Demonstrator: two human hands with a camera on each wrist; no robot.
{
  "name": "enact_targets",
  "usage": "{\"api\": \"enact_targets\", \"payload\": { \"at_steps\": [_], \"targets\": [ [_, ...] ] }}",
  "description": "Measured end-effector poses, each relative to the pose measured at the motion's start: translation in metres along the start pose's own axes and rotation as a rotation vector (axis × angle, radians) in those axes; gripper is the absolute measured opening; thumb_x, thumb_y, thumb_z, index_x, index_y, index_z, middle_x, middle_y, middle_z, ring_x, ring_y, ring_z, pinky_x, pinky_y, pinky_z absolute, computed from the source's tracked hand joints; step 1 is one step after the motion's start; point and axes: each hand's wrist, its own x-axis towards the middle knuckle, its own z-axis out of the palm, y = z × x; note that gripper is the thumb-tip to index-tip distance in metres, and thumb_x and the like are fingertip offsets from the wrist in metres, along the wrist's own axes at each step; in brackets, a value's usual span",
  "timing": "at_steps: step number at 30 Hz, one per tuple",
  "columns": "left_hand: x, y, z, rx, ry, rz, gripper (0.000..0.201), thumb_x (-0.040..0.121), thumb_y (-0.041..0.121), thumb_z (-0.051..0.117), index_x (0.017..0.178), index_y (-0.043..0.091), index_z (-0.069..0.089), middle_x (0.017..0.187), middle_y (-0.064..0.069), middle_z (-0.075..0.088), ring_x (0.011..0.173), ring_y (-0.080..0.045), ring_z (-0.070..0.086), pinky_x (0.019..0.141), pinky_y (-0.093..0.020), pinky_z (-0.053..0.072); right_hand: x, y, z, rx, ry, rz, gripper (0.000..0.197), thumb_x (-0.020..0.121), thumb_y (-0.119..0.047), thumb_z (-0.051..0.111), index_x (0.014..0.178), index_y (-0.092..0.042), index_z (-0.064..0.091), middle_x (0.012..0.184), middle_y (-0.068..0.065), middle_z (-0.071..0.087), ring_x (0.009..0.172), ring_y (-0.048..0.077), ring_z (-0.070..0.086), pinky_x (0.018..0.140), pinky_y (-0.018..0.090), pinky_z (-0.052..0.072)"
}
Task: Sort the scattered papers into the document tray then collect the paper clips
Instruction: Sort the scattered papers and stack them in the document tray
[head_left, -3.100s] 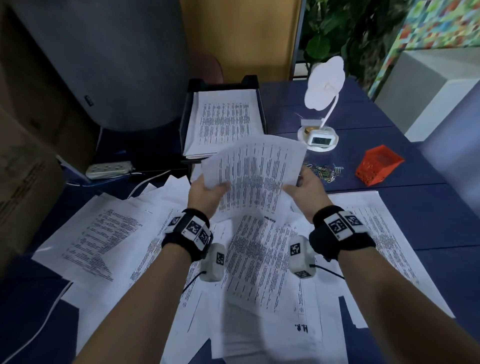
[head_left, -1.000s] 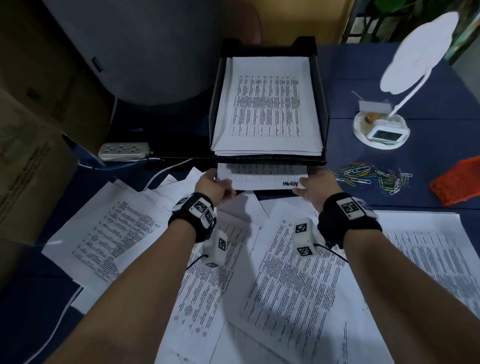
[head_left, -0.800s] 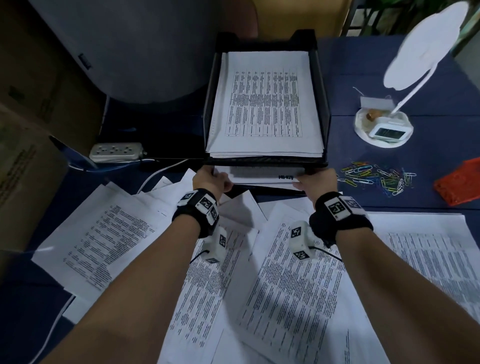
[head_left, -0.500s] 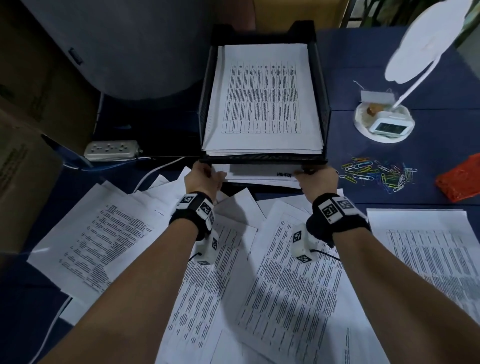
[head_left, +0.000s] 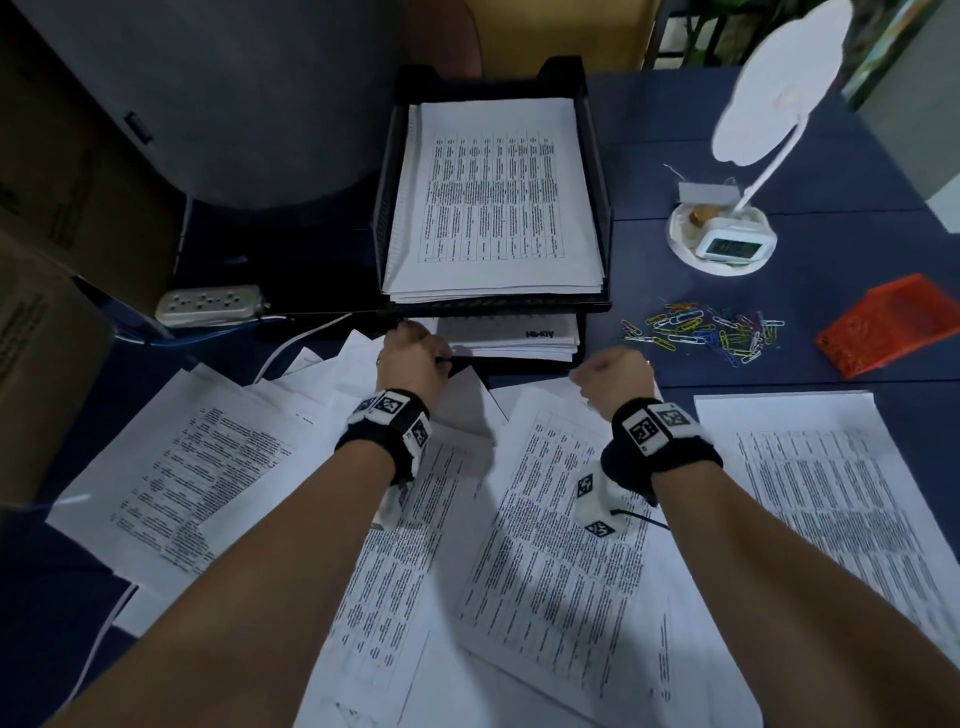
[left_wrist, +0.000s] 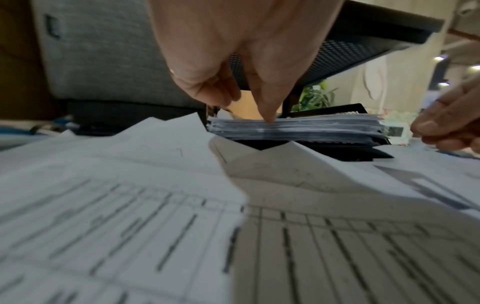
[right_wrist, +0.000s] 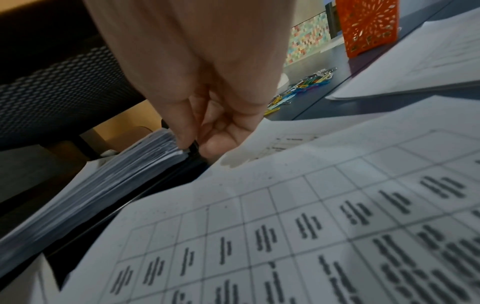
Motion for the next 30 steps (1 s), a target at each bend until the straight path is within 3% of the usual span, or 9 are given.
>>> {"api": "enact_targets", "payload": {
  "at_steps": [3,8,11,14,16,18,21,26,30],
  "targets": [
    [0.01,0.005,-0.002,0.139,-0.08,0.072,0.03,0.083,0.014,0.064,0.113,0.009,0.067,0.123,-0.013,0.058,0.118,-0.034,0.045,0.091,-0.039,0.045,0.002,-0.006,0.01,0.018,0.019,-0.013,0.012,0.079,-0.011,0.072,0.09,-0.009,0.067,0.09,0.014,0.07,0.078,0.025,0.063,0.072,0.031,0.054],
    [0.024,0.008,-0.001,0.282,-0.253,0.016,0.042,0.09,0.02,0.055,0.132,0.025,0.052,0.129,-0.018,0.052,0.121,-0.037,0.043,0.095,-0.04,0.043,0.01,-0.01,0.019,-0.062,0.082,-0.053,0.016,0.082,-0.014,0.069,0.096,-0.009,0.067,0.089,0.008,0.068,0.089,0.024,0.064,0.067,0.022,0.041],
    [0.027,0.009,-0.003,0.342,-0.242,0.076,0.042,0.093,0.014,0.05,0.133,0.025,0.051,0.128,-0.018,0.054,0.12,-0.036,0.046,0.093,-0.04,0.042,0.009,-0.005,0.02,-0.083,0.134,-0.131,0.014,0.087,-0.02,0.065,0.094,-0.007,0.066,0.088,0.011,0.071,0.087,0.028,0.064,0.068,0.026,0.045],
    [0.029,0.005,-0.003,0.372,-0.222,0.155,0.036,0.094,0.022,0.05,0.13,0.024,0.054,0.123,-0.014,0.061,0.115,-0.035,0.053,0.092,-0.038,0.043,0.008,-0.005,0.022,-0.026,0.174,-0.143,0.014,0.088,-0.02,0.062,0.094,-0.008,0.063,0.086,0.01,0.07,0.084,0.026,0.064,0.07,0.026,0.047],
    [0.03,0.004,-0.002,0.346,-0.22,0.193,0.033,0.095,0.027,0.049,0.127,0.022,0.056,0.118,-0.014,0.064,0.109,-0.034,0.057,0.088,-0.038,0.044,0.006,-0.007,0.026,0.125,0.173,-0.071,0.007,0.086,-0.018,0.058,0.09,-0.012,0.058,0.084,0.009,0.069,0.076,0.026,0.068,0.07,0.032,0.053],
    [0.03,0.006,-0.002,0.348,-0.221,0.187,0.034,0.096,0.029,0.048,0.129,0.024,0.055,0.119,-0.013,0.064,0.108,-0.033,0.058,0.087,-0.036,0.043,0.004,-0.012,0.028,0.287,0.144,0.04,0.005,0.085,-0.013,0.054,0.09,-0.013,0.052,0.083,0.009,0.066,0.064,0.026,0.068,0.057,0.035,0.054],
    [0.032,0.007,0.001,0.317,-0.235,0.15,0.042,0.092,0.039,0.052,0.134,0.03,0.049,0.124,-0.007,0.062,0.117,-0.029,0.053,0.099,-0.036,0.034,0.007,-0.017,0.028,0.409,0.114,0.183,0.009,0.086,-0.006,0.053,0.09,-0.012,0.048,0.079,0.01,0.059,0.053,0.024,0.061,0.046,0.03,0.05],
    [0.038,0.017,0.007,0.265,-0.274,0.151,0.044,0.094,0.046,0.049,0.133,0.027,0.051,0.138,-0.002,0.052,0.129,-0.025,0.043,0.106,-0.034,0.031,0.018,-0.013,0.029,0.301,0.099,0.263,0.017,0.067,-0.018,0.067,0.06,-0.011,0.054,0.063,0.012,0.062,0.058,0.029,0.064,0.064,0.049,0.058],
    [0.046,0.019,0.012,0.304,-0.324,0.136,0.047,0.089,0.038,0.056,0.133,0.022,0.047,0.144,-0.007,0.042,0.132,-0.028,0.037,0.105,-0.037,0.034,0.017,-0.014,0.027,0.207,0.038,0.259,0.034,0.071,-0.029,0.068,0.049,-0.012,0.048,0.053,0.007,0.049,0.06,0.029,0.059,0.06,0.041,0.052]
  ]
}}
